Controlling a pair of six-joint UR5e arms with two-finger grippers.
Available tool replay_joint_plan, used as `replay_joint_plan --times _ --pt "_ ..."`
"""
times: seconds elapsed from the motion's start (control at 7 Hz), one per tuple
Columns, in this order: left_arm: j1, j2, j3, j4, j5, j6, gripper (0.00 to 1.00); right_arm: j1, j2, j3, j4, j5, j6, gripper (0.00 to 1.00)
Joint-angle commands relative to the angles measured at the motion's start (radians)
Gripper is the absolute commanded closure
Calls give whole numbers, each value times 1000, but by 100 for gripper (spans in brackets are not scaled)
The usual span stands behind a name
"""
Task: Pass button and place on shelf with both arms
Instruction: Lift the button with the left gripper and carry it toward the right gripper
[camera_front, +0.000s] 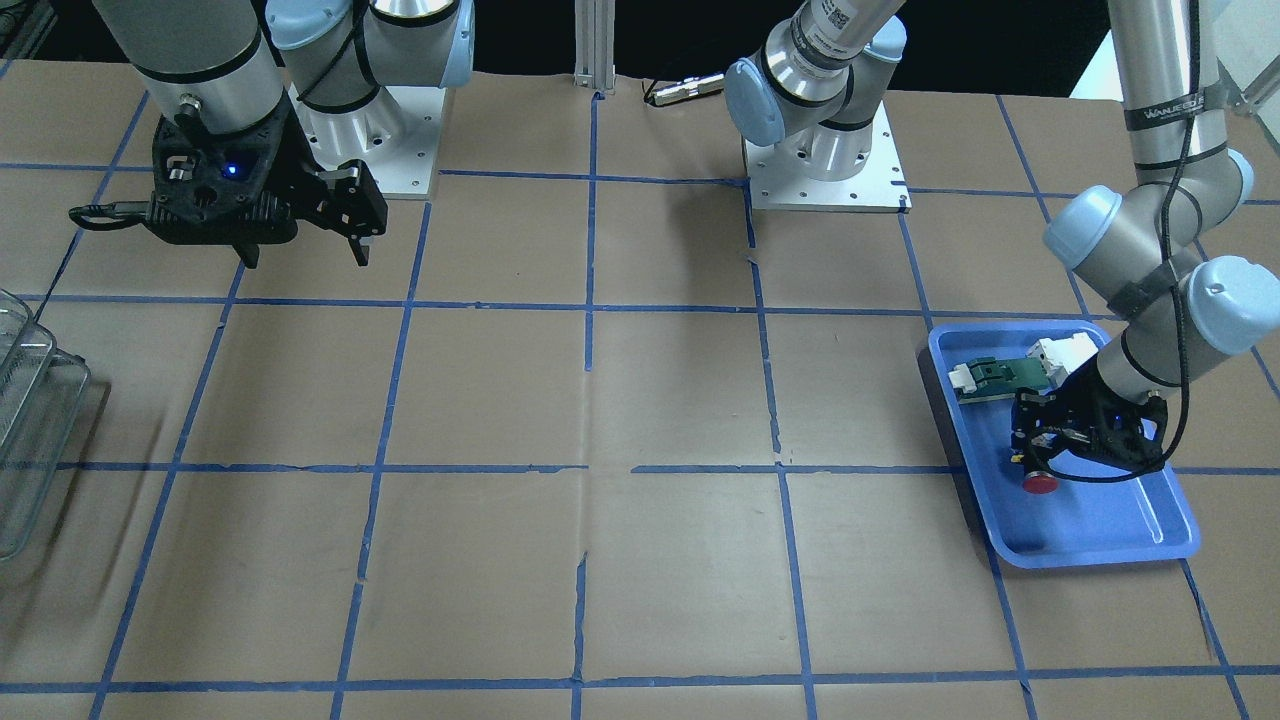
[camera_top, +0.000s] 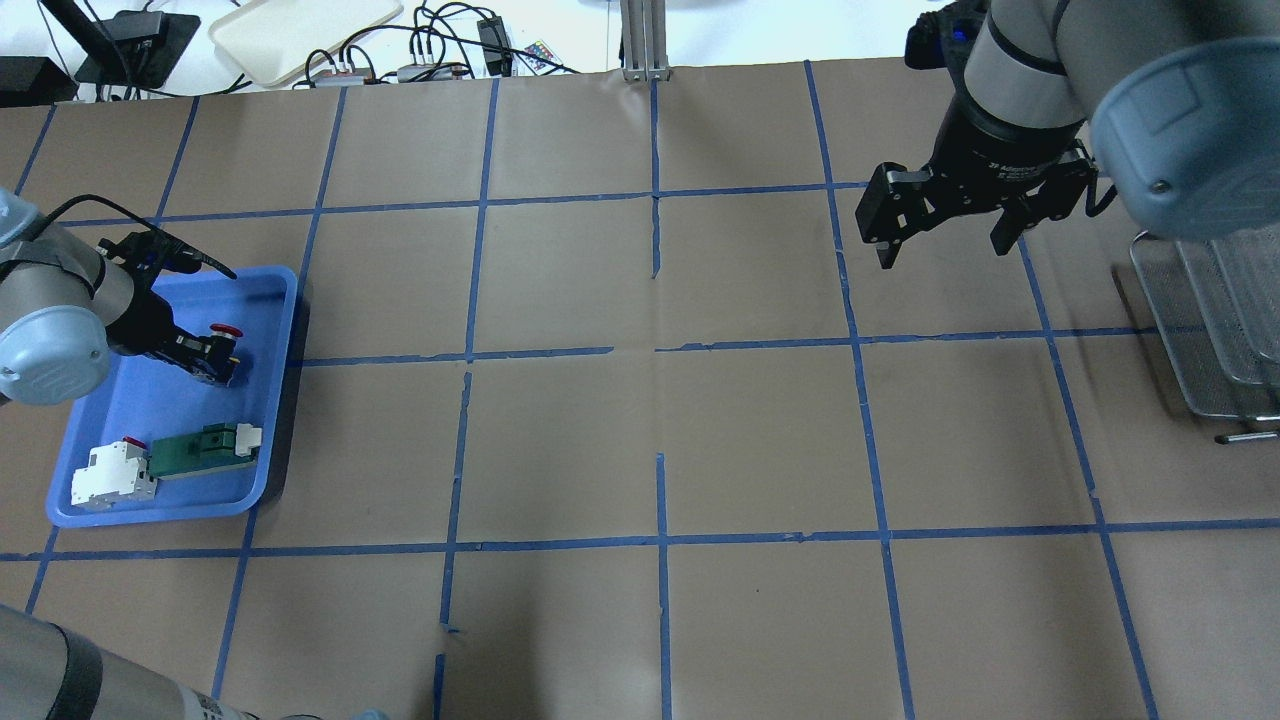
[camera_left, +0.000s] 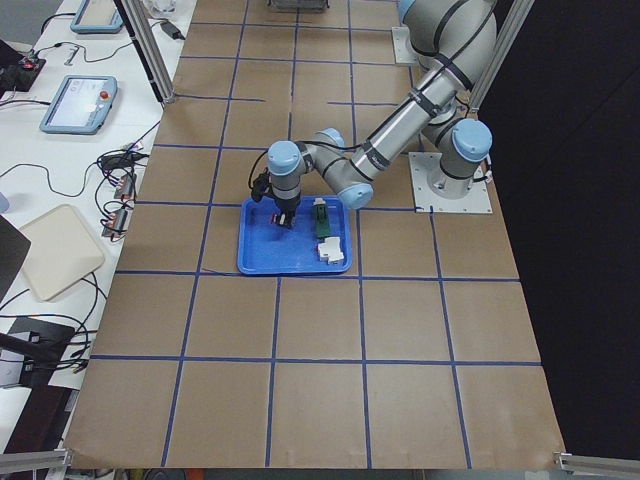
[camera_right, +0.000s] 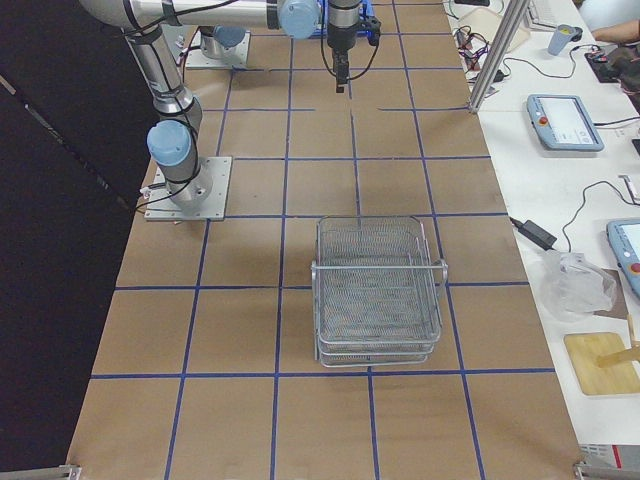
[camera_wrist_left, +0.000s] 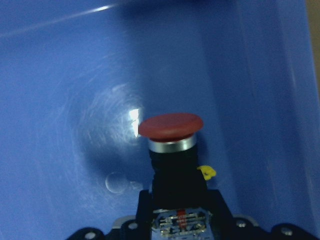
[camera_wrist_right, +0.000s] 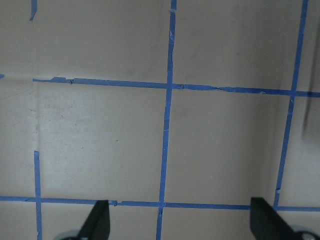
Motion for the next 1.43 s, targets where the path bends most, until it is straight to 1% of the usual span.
replay_joint_plan --times 0.0,0.14,0.29,0.43,0.57,0.71,0.86,1.0,1.29 --pt "-118 46 113 -141 -13 220 100 1 -1 1 5 0 6 0" --pt "-192 62 176 -241 -19 288 100 -3 6 -4 2 0 6 0" --pt "-308 81 236 -326 -59 363 100 -14 7 -5 3 0 0 0" --pt "-414 87 290 -395 -79 391 100 -29 3 -13 5 2 -4 0" --pt "-478 74 330 -443 -196 390 100 -31 4 -27 6 5 -1 0" --pt "-533 63 350 -467 -264 390 100 -34 1 -28 -9 38 20 0" --pt "-605 58 359 -477 -342 390 100 -46 -1 -33 -56 86 8 0" --pt "-659 57 396 -474 -434 382 100 -51 -19 -36 -41 89 -56 0" --pt "-755 50 470 -486 -487 304 100 -90 -36 -45 11 94 -325 1"
